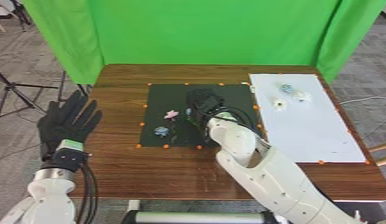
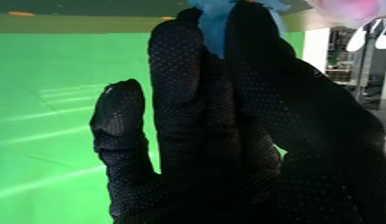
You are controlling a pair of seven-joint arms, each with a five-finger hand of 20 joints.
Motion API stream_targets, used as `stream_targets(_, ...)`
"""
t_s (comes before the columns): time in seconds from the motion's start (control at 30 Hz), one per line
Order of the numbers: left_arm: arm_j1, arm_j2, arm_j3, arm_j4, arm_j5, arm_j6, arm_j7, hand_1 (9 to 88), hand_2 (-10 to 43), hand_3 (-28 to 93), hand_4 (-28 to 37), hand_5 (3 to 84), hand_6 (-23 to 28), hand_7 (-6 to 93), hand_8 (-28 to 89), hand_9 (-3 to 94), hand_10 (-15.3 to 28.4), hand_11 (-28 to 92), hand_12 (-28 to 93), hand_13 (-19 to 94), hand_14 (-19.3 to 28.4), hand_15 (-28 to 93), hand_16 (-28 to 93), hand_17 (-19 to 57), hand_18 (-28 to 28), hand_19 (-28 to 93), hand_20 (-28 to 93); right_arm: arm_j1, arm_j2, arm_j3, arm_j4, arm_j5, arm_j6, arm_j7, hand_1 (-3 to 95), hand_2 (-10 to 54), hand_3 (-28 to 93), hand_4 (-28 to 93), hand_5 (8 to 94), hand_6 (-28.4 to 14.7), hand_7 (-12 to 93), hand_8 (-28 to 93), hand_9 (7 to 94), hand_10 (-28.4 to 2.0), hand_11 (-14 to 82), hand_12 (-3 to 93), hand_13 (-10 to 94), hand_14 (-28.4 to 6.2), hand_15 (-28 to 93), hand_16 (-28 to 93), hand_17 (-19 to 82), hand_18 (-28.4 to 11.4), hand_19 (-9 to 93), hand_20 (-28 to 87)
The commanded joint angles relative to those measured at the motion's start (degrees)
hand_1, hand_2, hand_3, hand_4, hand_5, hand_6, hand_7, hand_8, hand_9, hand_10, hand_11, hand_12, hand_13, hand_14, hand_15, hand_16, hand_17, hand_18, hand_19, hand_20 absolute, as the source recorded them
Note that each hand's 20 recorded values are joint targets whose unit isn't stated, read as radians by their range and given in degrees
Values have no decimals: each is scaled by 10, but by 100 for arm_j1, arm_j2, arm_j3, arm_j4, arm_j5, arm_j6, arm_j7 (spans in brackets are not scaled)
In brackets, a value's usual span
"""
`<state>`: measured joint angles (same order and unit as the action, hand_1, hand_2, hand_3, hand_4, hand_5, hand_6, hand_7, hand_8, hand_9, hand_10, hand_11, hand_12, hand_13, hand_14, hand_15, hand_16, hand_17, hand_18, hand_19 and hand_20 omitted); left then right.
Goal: Arrange flowers
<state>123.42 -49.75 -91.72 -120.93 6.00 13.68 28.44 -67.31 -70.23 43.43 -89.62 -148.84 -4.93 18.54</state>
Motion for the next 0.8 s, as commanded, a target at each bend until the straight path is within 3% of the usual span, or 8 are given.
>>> stream_targets(0.03, 51, -90, -65, -22, 8, 28, -43, 270, 110, 724, -282, 393, 59, 131, -90, 302, 118, 171, 91, 202, 132, 305, -73, -50, 133, 338, 87, 42, 28, 1, -106, 24, -181, 95, 613, -95, 688, -283, 677, -6, 312, -17, 629, -127, 142, 161, 686, -41, 479, 433, 371, -203, 837, 413)
stream_targets(0.27, 81, -89, -87, -36, 1, 42, -44, 274, 101, 726, -281, 392, 58, 133, -91, 300, 118, 173, 92, 197, 130, 304, -74, -48, 131, 336, 85, -50, 33, 173, -305, 168, -509, 128, 603, -95, 702, -283, 653, -4, 267, -41, 558, -140, 107, 143, 664, -43, 485, 409, 365, -204, 832, 405)
stream_targets(0.37, 84, -103, -97, -33, 3, 35, -85, 275, 97, 727, -281, 390, 57, 134, -91, 299, 118, 173, 93, 197, 130, 303, -73, -48, 131, 334, 85, -110, 71, 237, -464, 231, -688, 133, 585, -95, 708, -282, 629, -2, 260, -146, 534, -145, 99, 141, 653, -47, 497, 401, 360, -206, 831, 401)
stream_targets(0.5, 121, -97, -120, -42, 2, 39, -81, 283, 85, 726, -278, 386, 57, 134, -90, 297, 117, 171, 93, 197, 130, 304, -73, -48, 130, 334, 85, -178, 73, 349, -591, 334, -971, 158, 575, -95, 715, -282, 613, -6, 248, -152, 519, -149, 95, 139, 644, -51, 507, 397, 353, -208, 830, 399)
stream_targets(0.53, 106, -117, -130, -32, 33, 43, -145, 284, 83, 727, -277, 385, 57, 134, -90, 297, 117, 171, 93, 197, 130, 304, -73, -48, 130, 334, 85, -213, 79, 387, -624, 379, -984, 210, 574, -95, 715, -282, 609, -7, 246, -152, 515, -150, 94, 139, 642, -53, 510, 397, 352, -210, 830, 399)
stream_targets(0.57, 109, -94, -120, -40, 5, 44, -96, 284, 81, 727, -276, 384, 57, 135, -90, 296, 117, 171, 93, 197, 130, 304, -72, -48, 130, 333, 85, -204, 91, 402, -644, 383, -968, 228, 572, -95, 715, -282, 606, -10, 243, -151, 512, -152, 93, 139, 639, -54, 513, 396, 351, -210, 830, 399)
stream_targets(0.67, 107, -111, -120, -39, 29, 21, -133, 285, 79, 727, -274, 384, 57, 136, -90, 296, 117, 171, 94, 197, 129, 304, -73, -47, 130, 332, 86, -311, 149, 627, -852, 505, -1055, 321, 561, -95, 722, -283, 596, -17, 229, -144, 503, -155, 93, 139, 633, -61, 541, 379, 351, -212, 831, 395)
stream_targets(0.8, 137, -98, -134, -64, 28, -9, -86, 286, 77, 727, -274, 384, 57, 138, -91, 296, 116, 173, 95, 197, 129, 305, -73, -47, 129, 331, 86, -475, 345, 1116, -1157, 698, -874, 572, 528, -95, 749, -283, 577, -27, 211, -136, 495, -161, 89, 138, 626, -74, 561, 361, 347, -216, 834, 393)
